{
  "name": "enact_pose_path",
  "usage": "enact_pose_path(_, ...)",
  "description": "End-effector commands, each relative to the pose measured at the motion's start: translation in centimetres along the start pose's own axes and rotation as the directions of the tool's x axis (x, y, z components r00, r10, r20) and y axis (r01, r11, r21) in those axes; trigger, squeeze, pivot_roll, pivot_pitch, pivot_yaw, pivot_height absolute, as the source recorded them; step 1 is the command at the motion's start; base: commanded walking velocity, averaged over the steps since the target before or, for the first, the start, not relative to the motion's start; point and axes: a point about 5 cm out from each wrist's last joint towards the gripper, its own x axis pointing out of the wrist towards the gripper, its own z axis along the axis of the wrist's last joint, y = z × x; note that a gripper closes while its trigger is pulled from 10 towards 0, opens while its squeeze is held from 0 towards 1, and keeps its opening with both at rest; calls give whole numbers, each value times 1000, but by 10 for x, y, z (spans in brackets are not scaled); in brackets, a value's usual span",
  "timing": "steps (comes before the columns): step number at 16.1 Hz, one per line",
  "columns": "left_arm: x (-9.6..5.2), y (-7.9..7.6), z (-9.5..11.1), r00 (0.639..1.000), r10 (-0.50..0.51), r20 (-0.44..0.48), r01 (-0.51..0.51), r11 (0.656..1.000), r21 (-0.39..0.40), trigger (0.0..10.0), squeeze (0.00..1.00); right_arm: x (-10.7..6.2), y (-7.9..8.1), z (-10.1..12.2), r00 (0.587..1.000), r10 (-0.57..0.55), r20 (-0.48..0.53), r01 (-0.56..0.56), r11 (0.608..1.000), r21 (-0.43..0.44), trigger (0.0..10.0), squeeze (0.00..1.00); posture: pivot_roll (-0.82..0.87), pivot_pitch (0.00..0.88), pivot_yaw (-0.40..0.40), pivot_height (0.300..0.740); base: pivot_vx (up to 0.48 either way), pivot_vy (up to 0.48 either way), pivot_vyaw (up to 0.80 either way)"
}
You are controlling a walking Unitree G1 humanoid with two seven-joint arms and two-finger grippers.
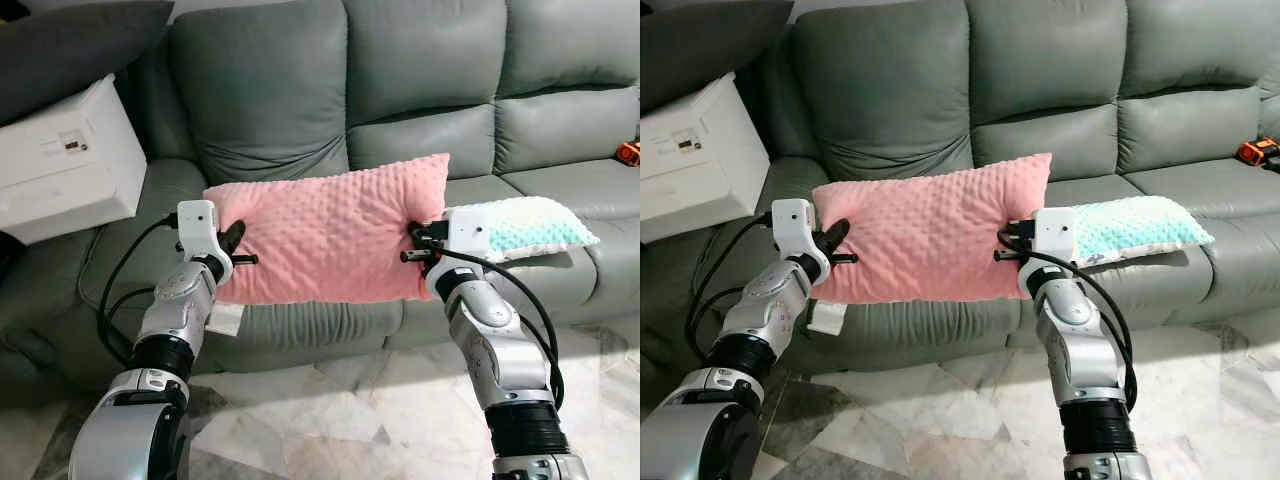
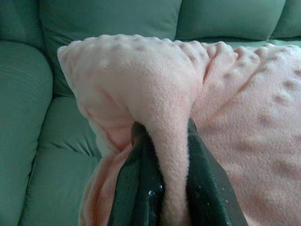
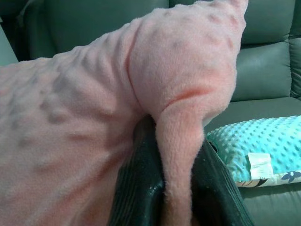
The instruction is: Move the pillow to the sofa
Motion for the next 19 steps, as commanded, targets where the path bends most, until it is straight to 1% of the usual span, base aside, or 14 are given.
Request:
enact_pose_path(1,0,5,8,999,9,39,-8,1000,-5,10000,0,0,3,10,999,13,43,-13,1000,0,10000,0,-120,0,83,740,480,0,0)
enact_pose_path(6,-1,7,9,999,10,36,-10,1000,-12,10000,0,-1,5,11,998,39,54,-38,999,-12,10000,0,-122,0,85,740,478,0,0)
enact_pose_path(10,0,6,10,999,5,36,-5,1000,-9,10000,0,0,5,11,998,39,59,-38,999,-13,10000,0,-122,0,88,740,476,0,578)
enact_pose_path(14,0,8,10,999,18,31,-18,1000,1,10000,0,-1,3,10,998,33,54,-33,999,-12,10000,0,-121,0,91,740,457,0,0)
enact_pose_path(15,0,8,9,999,19,29,-19,1000,6,10000,0,-1,3,9,998,33,53,-32,999,-12,10000,0,-121,0,91,740,412,244,0)
enact_pose_path(17,0,10,8,999,45,16,-45,999,10,10000,0,-2,3,7,999,31,43,-31,1000,-7,10000,0,-121,0,94,740,0,433,0)
enact_pose_path(19,0,12,10,998,58,23,-59,998,31,10000,0,-2,3,6,999,29,40,-29,1000,-6,10000,0,-120,0,95,740,0,0,0)
